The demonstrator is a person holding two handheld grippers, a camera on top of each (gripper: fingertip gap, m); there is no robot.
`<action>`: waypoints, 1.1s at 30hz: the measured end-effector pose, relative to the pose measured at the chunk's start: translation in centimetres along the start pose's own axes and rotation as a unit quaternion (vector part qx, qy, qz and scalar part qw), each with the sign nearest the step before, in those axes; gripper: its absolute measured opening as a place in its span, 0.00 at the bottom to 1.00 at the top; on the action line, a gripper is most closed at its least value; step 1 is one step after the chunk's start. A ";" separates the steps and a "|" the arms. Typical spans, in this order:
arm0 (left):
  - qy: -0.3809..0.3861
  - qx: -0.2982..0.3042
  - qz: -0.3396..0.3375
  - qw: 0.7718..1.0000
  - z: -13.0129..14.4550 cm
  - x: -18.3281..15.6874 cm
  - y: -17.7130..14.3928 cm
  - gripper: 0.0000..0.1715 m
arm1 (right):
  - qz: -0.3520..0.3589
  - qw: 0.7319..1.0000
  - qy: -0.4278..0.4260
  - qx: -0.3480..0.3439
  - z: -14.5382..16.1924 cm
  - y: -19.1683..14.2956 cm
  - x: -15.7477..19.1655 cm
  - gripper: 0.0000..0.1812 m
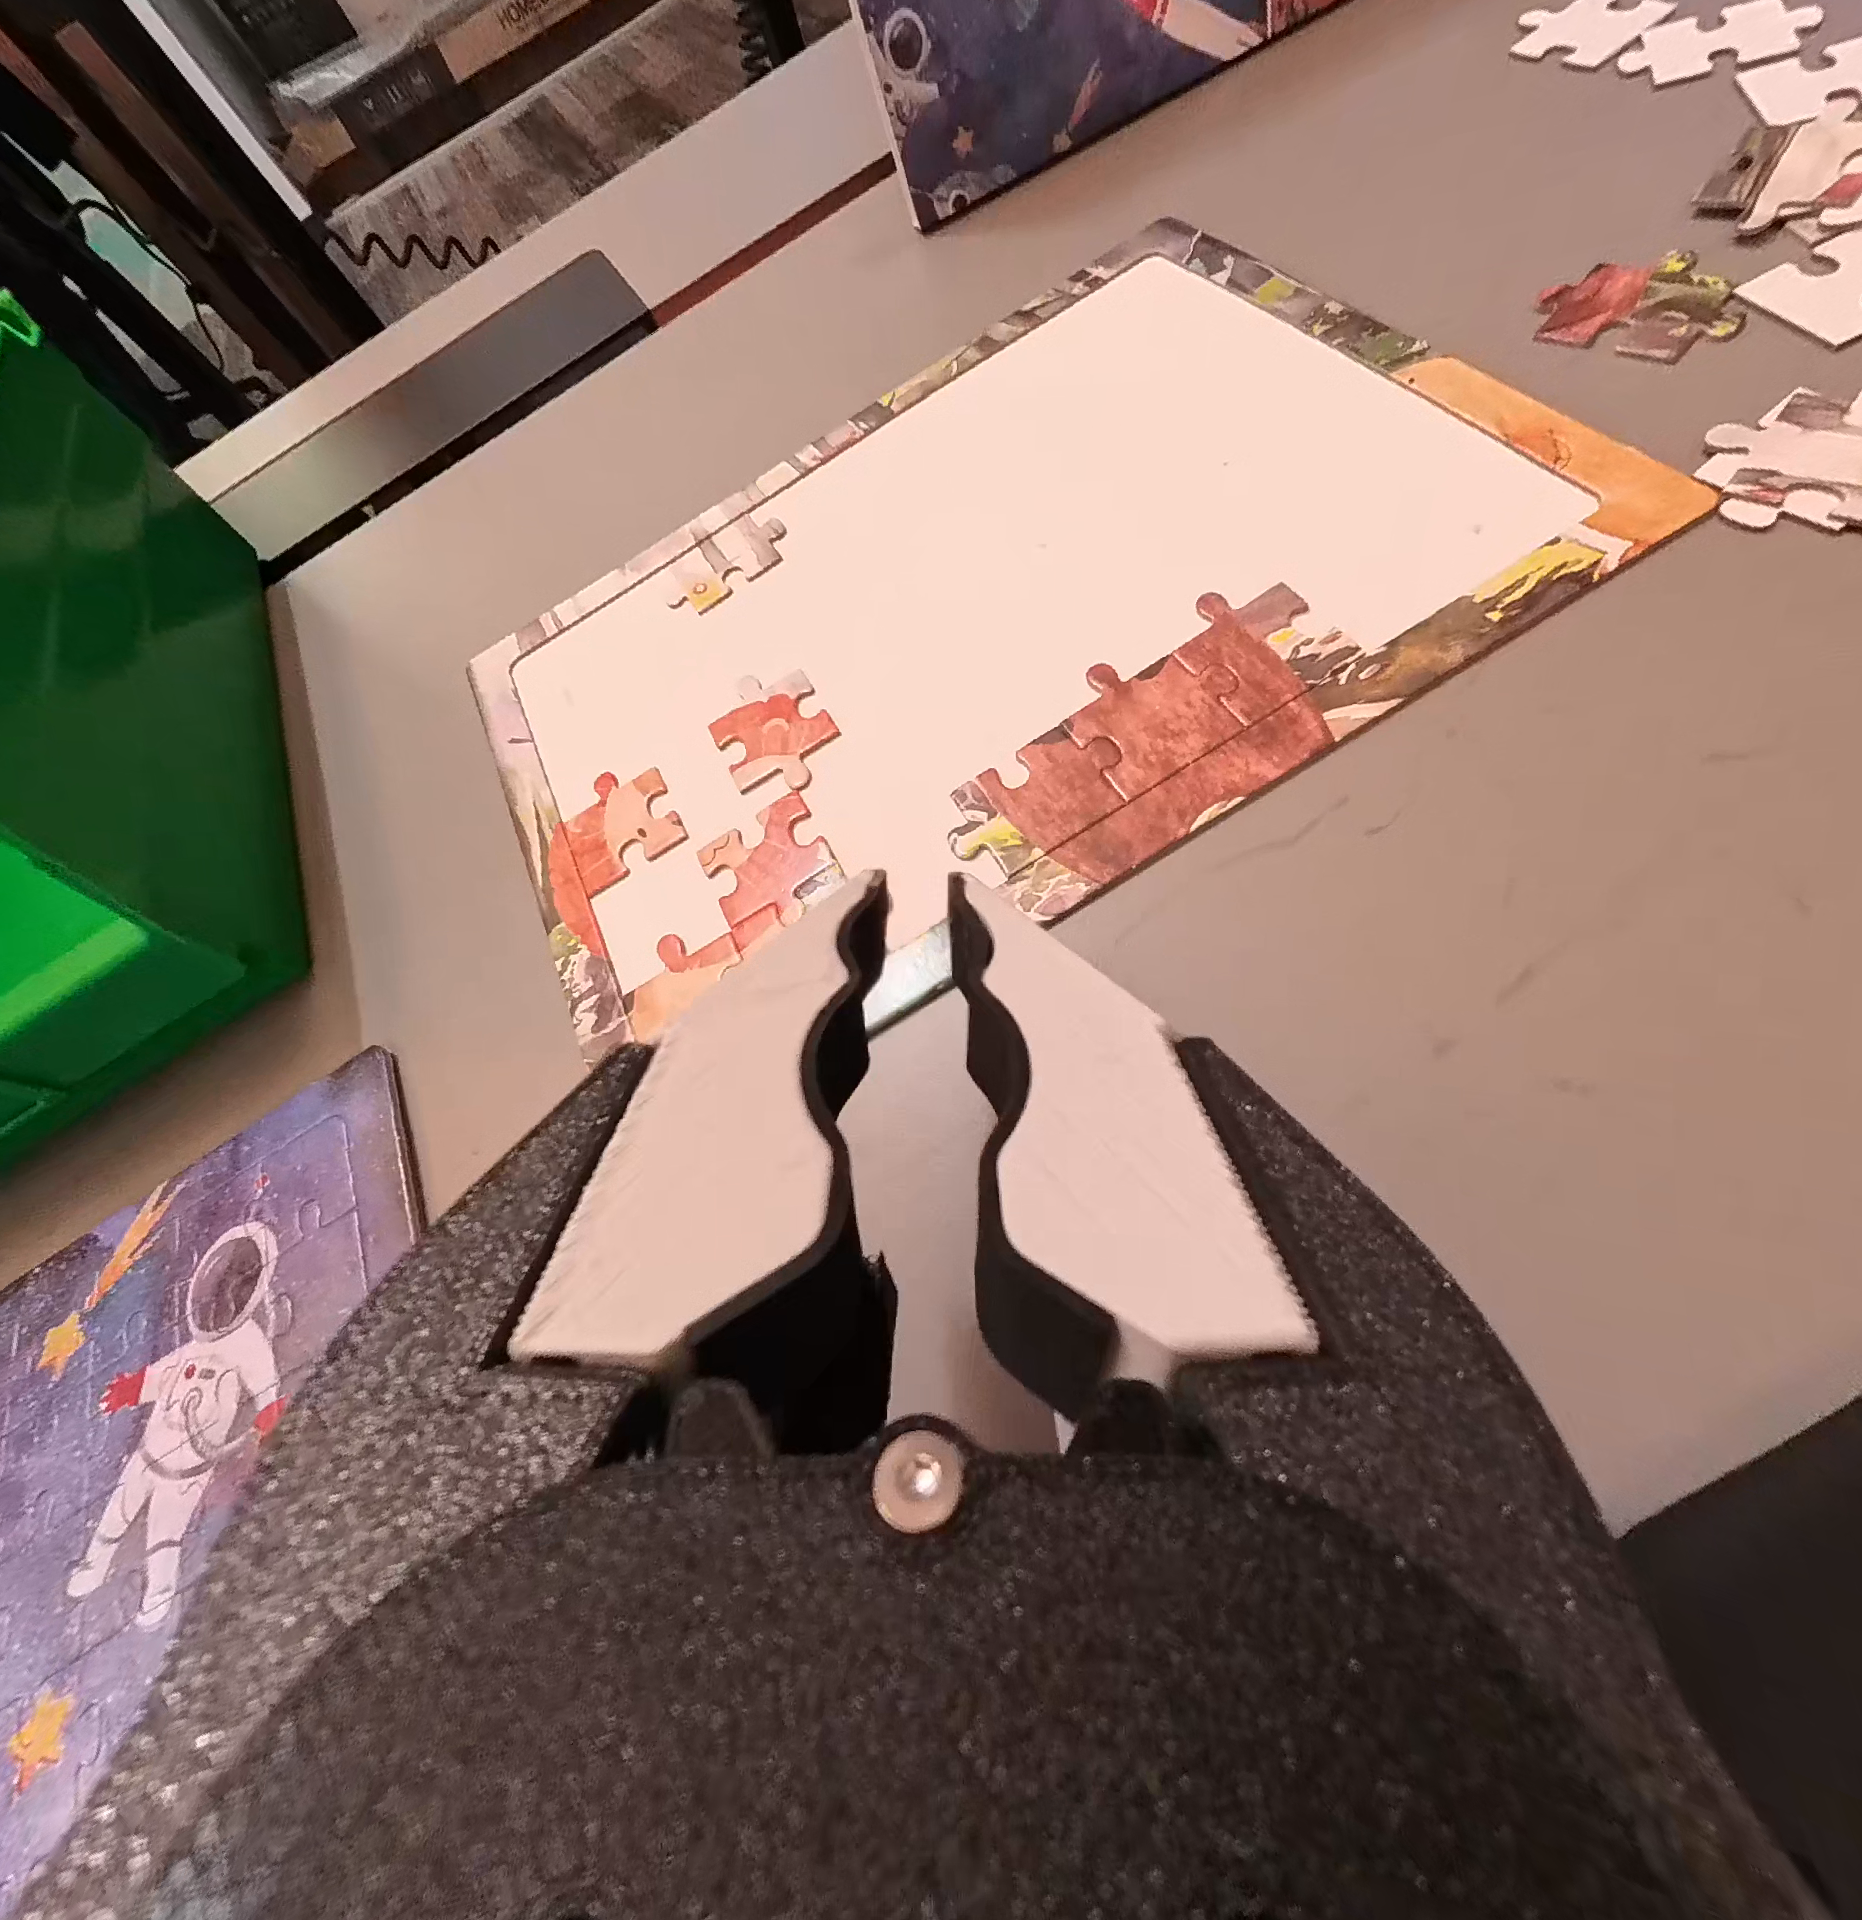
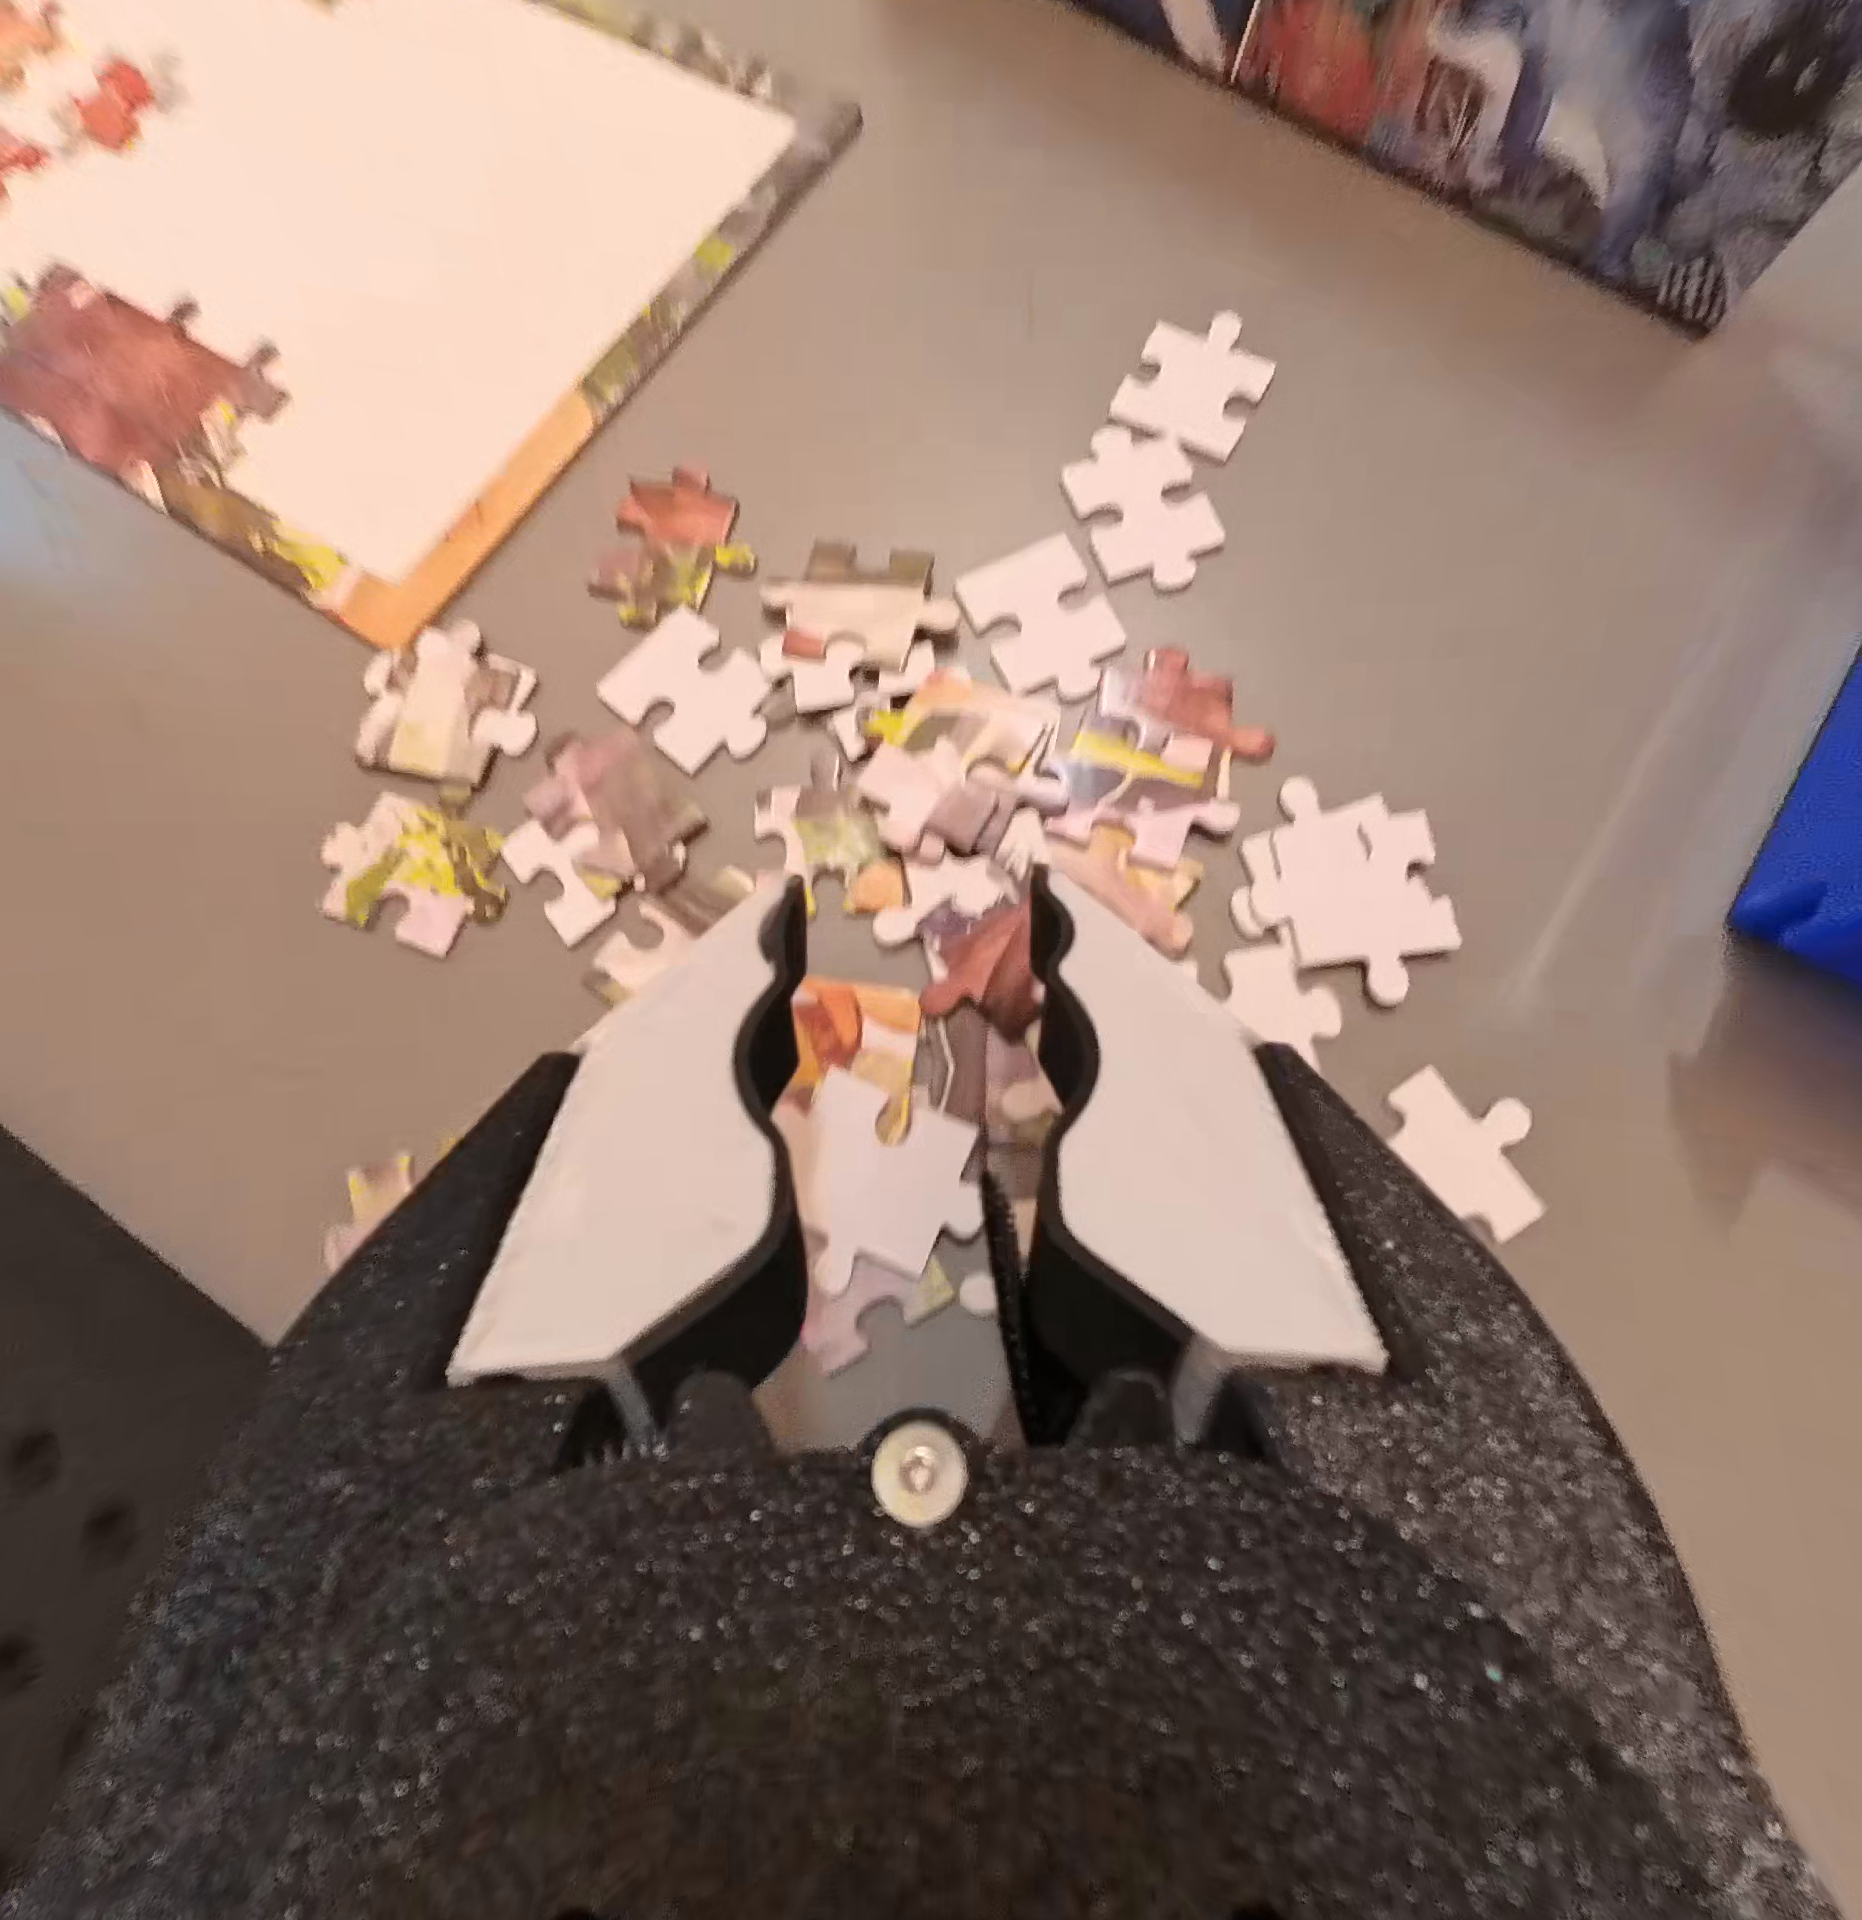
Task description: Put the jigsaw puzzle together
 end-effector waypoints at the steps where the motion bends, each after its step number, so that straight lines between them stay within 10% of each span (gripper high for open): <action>1: 0.001 0.006 0.000 1.000 0.1 0.0 0.1 0.06 | -0.001 1.000 0.005 -0.010 -0.8 0.3 -0.4 0.24; 12: 0.026 0.016 -0.005 1.000 0.4 -0.4 0.5 0.06 | -0.058 0.994 -0.069 0.066 -4.0 8.3 0.7 0.23; 22: 0.036 0.015 -0.008 0.999 0.4 -0.5 0.5 0.06 | -0.046 0.998 -0.008 0.044 -1.5 4.8 -2.1 0.21; 33: 0.025 0.006 -0.007 1.000 0.2 -0.3 0.3 0.06 | -0.051 0.994 -0.062 0.068 -5.6 9.4 5.2 0.22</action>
Point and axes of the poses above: each gripper's, where its closed fingertips meet, y out along the fingers, z out of its underside, x = y × z across the jaws, the point moved 3 cm from there along -y, back along the fingers, and after that the axes turned 9 degrees about -y, right-handed, at the moved point
